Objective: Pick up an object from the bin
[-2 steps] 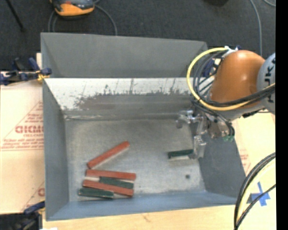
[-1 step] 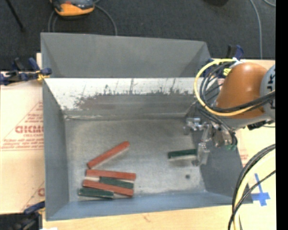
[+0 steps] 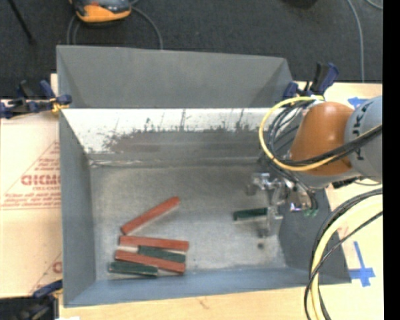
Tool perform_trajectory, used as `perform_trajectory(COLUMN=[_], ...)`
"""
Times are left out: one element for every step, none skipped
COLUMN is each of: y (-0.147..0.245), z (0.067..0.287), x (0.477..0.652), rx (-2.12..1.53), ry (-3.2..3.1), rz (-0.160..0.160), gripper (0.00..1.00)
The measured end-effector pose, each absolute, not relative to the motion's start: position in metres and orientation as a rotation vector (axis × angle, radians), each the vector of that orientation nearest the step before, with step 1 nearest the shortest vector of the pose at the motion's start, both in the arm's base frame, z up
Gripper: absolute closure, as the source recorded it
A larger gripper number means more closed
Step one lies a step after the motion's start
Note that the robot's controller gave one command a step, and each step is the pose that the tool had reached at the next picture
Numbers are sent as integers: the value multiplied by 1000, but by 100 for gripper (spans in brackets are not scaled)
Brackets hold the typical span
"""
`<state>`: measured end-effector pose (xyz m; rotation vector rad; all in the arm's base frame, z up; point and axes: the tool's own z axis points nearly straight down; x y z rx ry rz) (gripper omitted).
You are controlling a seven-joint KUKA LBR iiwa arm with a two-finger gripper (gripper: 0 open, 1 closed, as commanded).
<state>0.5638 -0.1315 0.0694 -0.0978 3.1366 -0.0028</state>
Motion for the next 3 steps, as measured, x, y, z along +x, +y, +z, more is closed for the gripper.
perform_trajectory(y=[-140,-140,-140], z=[71,71,74], x=[564,564,563], rx=[-106,-106,-106], ry=[3133,3133,3136], rz=[-5,-5,-4], gripper=[100,100,100])
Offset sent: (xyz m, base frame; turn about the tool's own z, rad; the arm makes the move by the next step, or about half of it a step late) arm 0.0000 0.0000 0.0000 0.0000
